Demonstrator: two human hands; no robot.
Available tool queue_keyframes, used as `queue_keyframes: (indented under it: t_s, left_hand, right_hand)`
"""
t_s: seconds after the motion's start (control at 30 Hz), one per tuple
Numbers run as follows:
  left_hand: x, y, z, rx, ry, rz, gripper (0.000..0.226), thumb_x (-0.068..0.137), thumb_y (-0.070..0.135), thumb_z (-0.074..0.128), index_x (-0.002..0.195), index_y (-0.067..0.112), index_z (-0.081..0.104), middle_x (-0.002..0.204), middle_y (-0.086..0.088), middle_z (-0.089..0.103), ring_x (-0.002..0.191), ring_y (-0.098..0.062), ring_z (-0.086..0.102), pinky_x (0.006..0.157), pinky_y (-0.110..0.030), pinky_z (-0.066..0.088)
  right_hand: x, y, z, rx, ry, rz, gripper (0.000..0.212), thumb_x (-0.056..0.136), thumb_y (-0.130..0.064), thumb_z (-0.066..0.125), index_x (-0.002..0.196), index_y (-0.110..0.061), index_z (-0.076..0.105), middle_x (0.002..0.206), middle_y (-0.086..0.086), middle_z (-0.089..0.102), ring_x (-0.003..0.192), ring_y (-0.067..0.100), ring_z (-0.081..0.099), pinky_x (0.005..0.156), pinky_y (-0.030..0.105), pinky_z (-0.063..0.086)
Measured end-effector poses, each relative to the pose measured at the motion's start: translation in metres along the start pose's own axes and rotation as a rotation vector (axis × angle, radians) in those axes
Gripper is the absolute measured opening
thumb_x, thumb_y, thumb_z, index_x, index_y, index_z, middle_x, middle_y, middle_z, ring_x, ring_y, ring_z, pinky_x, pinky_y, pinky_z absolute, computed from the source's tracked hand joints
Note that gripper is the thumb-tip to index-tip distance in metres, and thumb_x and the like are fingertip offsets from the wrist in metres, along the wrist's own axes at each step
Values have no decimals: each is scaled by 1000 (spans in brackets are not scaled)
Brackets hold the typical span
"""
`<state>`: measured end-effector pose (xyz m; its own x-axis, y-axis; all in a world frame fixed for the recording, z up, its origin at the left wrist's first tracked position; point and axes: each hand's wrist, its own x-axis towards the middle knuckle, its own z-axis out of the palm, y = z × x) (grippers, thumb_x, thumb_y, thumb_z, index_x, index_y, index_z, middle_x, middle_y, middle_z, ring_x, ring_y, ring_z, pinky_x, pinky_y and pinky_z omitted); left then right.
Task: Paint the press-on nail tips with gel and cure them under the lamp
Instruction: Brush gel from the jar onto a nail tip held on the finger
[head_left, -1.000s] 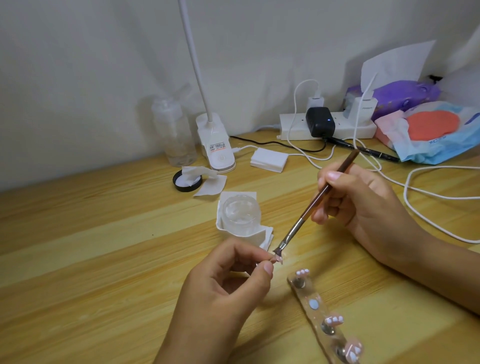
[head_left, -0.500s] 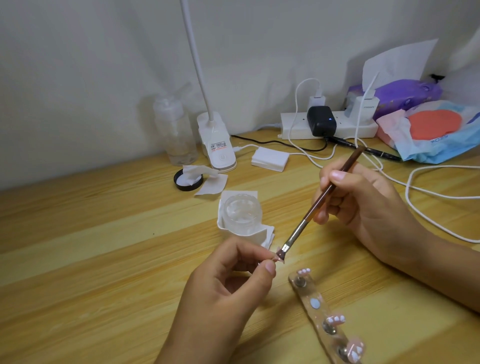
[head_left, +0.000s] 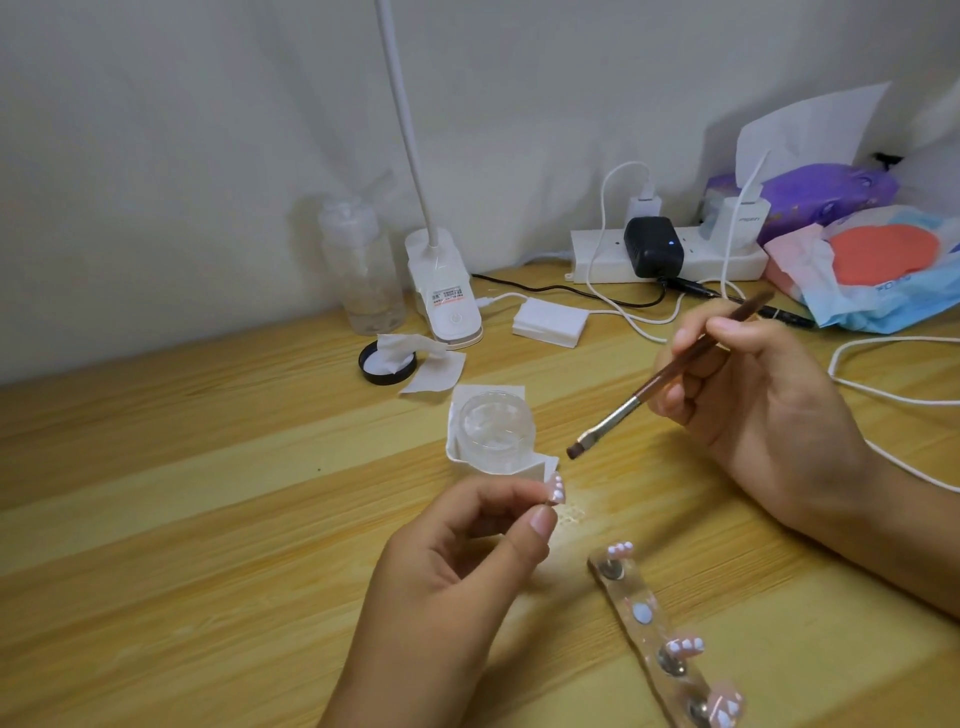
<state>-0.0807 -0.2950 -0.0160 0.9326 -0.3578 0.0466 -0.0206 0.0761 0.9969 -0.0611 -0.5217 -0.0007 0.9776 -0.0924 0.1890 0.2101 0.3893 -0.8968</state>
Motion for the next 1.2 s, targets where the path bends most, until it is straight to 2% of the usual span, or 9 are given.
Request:
queue_keyframes:
  t_s: [0.13, 0.27, 0.53, 0.73, 0.9, 1.0, 1.1, 1.2]
  left_hand:
    - [-1, 1, 2, 16, -11, -28, 13, 65, 30, 76, 78, 30, 78, 75, 7, 73, 67, -5, 64, 65, -16, 51]
    - [-2, 3, 2, 6, -8, -48, 12, 66, 28, 72, 76, 30, 78, 79, 5, 75, 67, -6, 65, 64, -15, 50]
    - [-2, 4, 3, 3, -15, -49, 12, 66, 27, 71, 76, 29, 77, 76, 6, 74, 67, -6, 65, 64, -16, 51]
    - [-2, 4, 2, -8, -26, -52, 13, 67, 26, 71, 79, 27, 77, 78, 5, 75, 68, -6, 65, 64, -16, 51]
    - [-2, 4, 2, -3, -26, -43, 13, 68, 26, 72, 79, 29, 77, 83, 6, 75, 69, -5, 66, 65, -16, 51]
    - [-3, 4, 1, 19, -30, -36, 16, 65, 33, 77, 81, 31, 77, 81, 6, 74, 72, -6, 66, 68, -18, 53]
    - [-3, 2, 0, 51, -25, -20, 30, 59, 47, 73, 84, 30, 77, 80, 3, 72, 72, -8, 65, 70, -20, 54]
    - [-3, 3, 0, 50, -28, -19, 22, 61, 42, 75, 80, 31, 76, 75, 5, 70, 67, -8, 61, 66, -16, 50]
  right_hand:
    - [-3, 1, 1, -50, 6, -6, 28, 85, -20, 43, 69, -17, 66, 63, 6, 57, 55, 15, 59, 55, 20, 50]
    - [-3, 0, 1, -78, -4, -7, 28, 85, -19, 45, 68, -18, 67, 64, 5, 60, 55, 16, 60, 54, 20, 50]
    - [-5, 2, 0, -172, -29, -37, 27, 88, -17, 46, 73, -20, 67, 69, 4, 61, 59, 16, 62, 59, 23, 52]
    - [-5, 5, -2, -229, 32, -100, 25, 90, -19, 49, 76, -24, 68, 72, 3, 61, 62, 16, 63, 62, 23, 53]
    - [-1, 1, -2, -94, -9, -63, 25, 95, -24, 47, 88, -26, 71, 74, -1, 65, 72, 12, 63, 67, 22, 52]
    - [2, -2, -1, -2, -42, 15, 24, 90, -23, 49, 89, -27, 73, 79, -2, 66, 79, 10, 63, 66, 21, 51]
    - [1, -2, 1, 37, -35, 65, 16, 79, -25, 61, 86, -24, 75, 72, -1, 64, 72, 11, 61, 63, 21, 51]
    - [-1, 1, 3, 12, 15, 68, 13, 79, -27, 63, 79, -16, 70, 65, -1, 62, 57, 8, 59, 57, 19, 50]
